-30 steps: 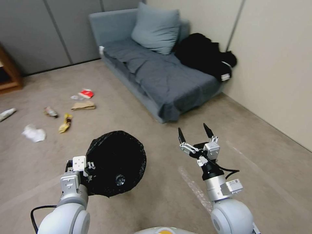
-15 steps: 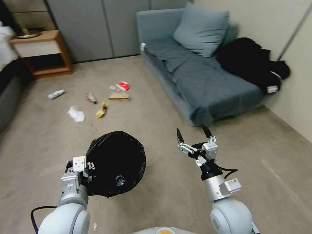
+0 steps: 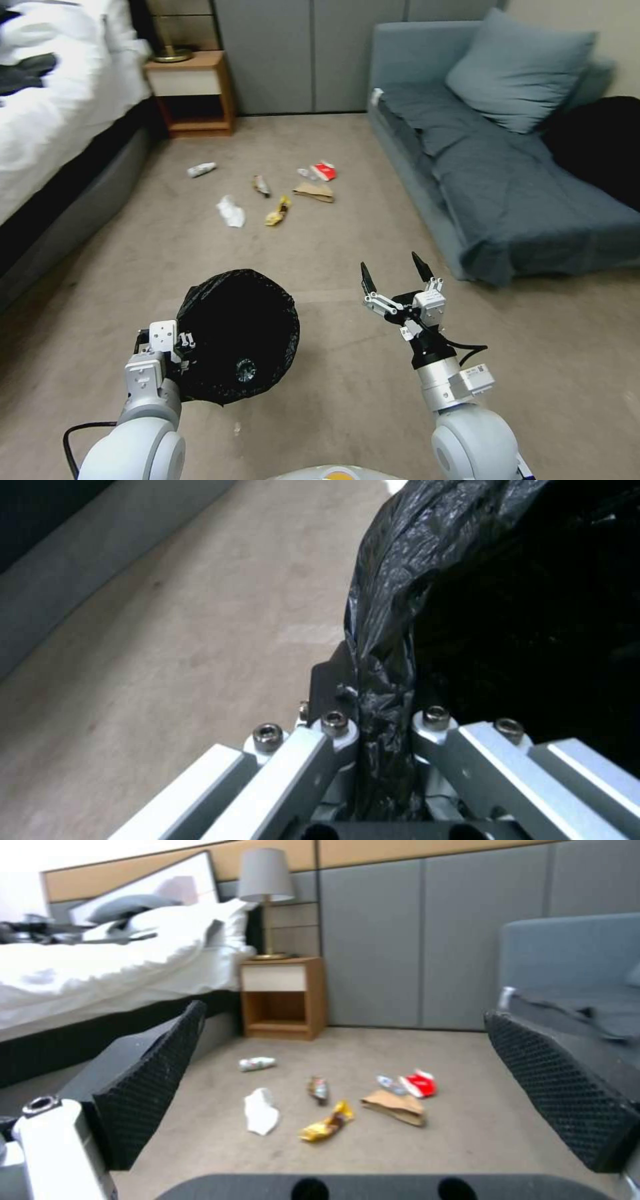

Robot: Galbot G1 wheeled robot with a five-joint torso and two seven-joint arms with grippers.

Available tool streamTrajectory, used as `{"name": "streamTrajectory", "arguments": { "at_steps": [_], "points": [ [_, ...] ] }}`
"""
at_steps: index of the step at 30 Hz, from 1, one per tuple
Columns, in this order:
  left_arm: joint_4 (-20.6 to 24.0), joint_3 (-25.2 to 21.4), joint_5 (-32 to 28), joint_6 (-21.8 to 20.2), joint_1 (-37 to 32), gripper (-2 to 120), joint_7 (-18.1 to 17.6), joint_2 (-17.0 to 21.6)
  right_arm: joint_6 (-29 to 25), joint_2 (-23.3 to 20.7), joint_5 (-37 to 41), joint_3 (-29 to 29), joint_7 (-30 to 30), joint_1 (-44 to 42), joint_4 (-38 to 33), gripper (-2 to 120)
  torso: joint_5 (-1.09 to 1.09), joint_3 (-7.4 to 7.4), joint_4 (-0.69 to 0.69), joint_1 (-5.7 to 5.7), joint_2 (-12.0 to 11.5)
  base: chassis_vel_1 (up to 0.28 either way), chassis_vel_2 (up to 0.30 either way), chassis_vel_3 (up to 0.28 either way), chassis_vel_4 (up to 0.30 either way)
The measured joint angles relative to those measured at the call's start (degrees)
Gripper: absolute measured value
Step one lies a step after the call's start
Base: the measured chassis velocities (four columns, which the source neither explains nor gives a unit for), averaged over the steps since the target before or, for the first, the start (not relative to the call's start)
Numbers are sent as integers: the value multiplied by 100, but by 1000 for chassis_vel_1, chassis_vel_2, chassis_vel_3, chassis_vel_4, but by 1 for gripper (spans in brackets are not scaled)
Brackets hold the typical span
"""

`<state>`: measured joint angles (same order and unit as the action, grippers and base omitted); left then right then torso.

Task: Pick up the trash bin, then pick up the garbage from the floor and place it into the trash bin.

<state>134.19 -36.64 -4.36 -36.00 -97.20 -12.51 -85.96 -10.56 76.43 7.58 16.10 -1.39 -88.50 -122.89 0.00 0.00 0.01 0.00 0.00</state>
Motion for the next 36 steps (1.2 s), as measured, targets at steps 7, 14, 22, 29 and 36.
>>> {"name": "streamTrajectory", "arguments": {
  "at_steps": [7,14,22,29,36],
  "points": [
    [0,7,2,18,12,1,-6,-1,0,1,-21,-25,20,-18,-6,100,0,0,-2,0,0,42,39,35,31],
    [2,-5,2,24,23,1,-11,-3,0,7,-28,-6,33,-31,-7,100,0,0,-1,0,0,0,0,0,0],
    [2,-9,1,25,31,1,-11,-11,8,7,-28,36,52,-37,-14,100,0,0,-1,0,0,0,0,0,0],
    [-3,-5,3,25,49,1,-12,-15,-5,16,-27,47,67,-20,-5,100,0,0,-1,-1,0,0,0,0,0],
    [-27,-15,3,25,61,1,-12,-10,-7,11,-8,78,69,12,4,100,1,0,0,-1,0,-111,98,98,-87]
  ]
}}
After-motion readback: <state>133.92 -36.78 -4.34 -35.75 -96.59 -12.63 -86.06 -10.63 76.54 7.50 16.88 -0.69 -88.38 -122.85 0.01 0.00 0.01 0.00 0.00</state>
